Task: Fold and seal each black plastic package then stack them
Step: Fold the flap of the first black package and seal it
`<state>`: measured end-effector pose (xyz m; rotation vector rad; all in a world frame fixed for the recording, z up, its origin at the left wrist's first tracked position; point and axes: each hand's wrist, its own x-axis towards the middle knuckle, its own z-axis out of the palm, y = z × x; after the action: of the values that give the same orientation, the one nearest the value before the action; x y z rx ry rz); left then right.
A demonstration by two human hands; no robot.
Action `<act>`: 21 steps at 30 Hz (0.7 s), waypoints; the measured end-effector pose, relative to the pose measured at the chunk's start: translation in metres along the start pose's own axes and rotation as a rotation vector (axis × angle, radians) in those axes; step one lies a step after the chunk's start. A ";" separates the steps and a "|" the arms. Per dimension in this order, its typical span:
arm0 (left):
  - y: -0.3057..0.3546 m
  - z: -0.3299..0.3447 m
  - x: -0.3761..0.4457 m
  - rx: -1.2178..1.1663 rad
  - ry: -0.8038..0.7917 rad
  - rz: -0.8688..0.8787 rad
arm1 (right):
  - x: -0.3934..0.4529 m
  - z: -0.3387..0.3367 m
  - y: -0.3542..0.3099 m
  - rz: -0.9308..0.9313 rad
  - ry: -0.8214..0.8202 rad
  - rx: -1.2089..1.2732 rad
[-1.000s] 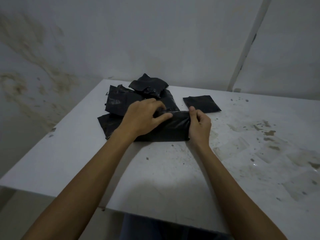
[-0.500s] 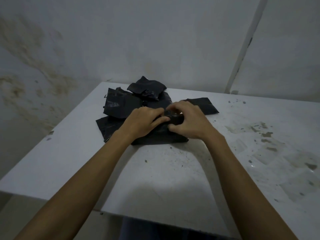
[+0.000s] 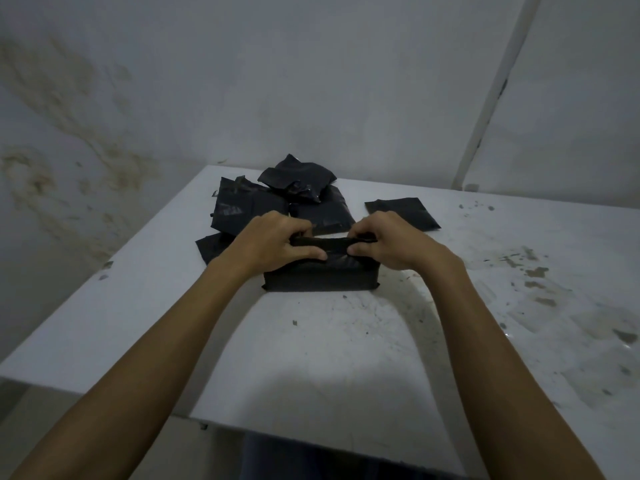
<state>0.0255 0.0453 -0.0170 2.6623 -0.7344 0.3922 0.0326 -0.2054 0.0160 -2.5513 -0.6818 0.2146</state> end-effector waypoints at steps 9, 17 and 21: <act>-0.011 -0.022 -0.007 -0.351 -0.194 -0.153 | -0.002 0.001 0.001 -0.016 0.025 -0.023; -0.016 -0.036 -0.027 -0.301 -0.219 -0.211 | -0.011 0.007 0.001 -0.017 0.046 0.006; -0.009 -0.029 -0.044 -0.327 -0.092 -0.214 | -0.018 0.013 0.005 -0.024 0.096 0.056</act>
<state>-0.0109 0.0829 -0.0086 2.4259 -0.4833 0.0837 0.0151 -0.2127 0.0028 -2.4813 -0.6605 0.1003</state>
